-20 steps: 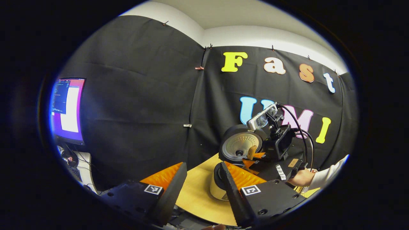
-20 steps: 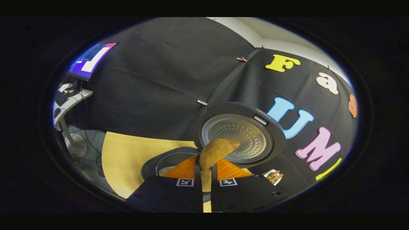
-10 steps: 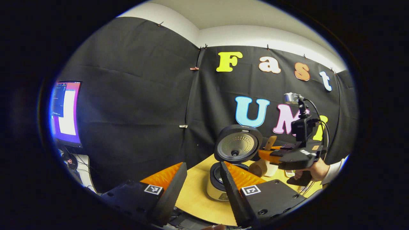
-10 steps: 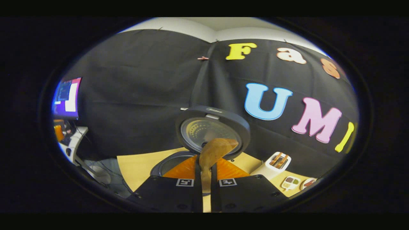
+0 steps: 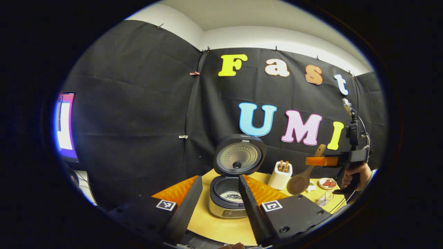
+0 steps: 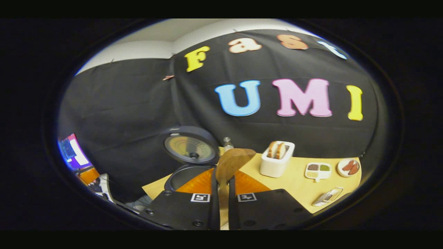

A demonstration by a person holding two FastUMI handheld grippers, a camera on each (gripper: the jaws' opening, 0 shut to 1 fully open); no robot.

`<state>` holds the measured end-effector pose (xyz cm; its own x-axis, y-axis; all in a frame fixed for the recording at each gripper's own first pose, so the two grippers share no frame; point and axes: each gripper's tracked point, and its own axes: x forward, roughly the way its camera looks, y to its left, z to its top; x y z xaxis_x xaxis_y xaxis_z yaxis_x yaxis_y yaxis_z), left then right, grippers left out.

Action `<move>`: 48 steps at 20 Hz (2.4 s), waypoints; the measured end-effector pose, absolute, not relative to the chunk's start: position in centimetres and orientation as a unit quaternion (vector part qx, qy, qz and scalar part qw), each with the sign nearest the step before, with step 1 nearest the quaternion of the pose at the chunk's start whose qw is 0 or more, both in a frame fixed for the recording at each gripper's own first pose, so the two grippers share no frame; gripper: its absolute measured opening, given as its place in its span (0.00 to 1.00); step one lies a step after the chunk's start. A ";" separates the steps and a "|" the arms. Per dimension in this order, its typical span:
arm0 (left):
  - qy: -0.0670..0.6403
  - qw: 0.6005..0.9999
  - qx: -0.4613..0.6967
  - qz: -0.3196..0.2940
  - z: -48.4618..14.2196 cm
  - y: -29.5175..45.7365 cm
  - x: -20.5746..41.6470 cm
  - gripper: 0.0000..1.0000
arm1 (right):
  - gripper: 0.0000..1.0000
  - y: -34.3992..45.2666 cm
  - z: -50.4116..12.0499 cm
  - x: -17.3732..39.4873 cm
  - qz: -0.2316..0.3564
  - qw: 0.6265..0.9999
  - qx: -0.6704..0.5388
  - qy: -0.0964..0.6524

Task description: Close the left gripper, press the button to open the rice cooker; take a wooden spoon from the chopstick holder with the right hand, scoop a spoonful of rice and pour it into the rice cooker, then put the wooden spoon back into the chopstick holder.

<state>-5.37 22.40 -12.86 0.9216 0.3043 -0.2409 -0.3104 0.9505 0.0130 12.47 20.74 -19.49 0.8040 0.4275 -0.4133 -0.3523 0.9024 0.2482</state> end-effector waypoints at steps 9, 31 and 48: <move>0.143 0.978 -0.009 0.150 -13.6 15.2 -2.7 0.75 | 0.18 0.2 -23.2 14.1 0.070 0.954 0.139 0.256; 0.219 0.959 0.077 0.163 -14.5 5.2 -0.4 0.73 | 0.10 -15.9 -40.5 16.5 -0.039 0.919 0.190 0.343; 0.214 0.964 0.077 0.140 -14.6 3.0 0.6 0.71 | 0.63 -17.2 -40.8 13.9 -0.046 0.894 0.274 0.352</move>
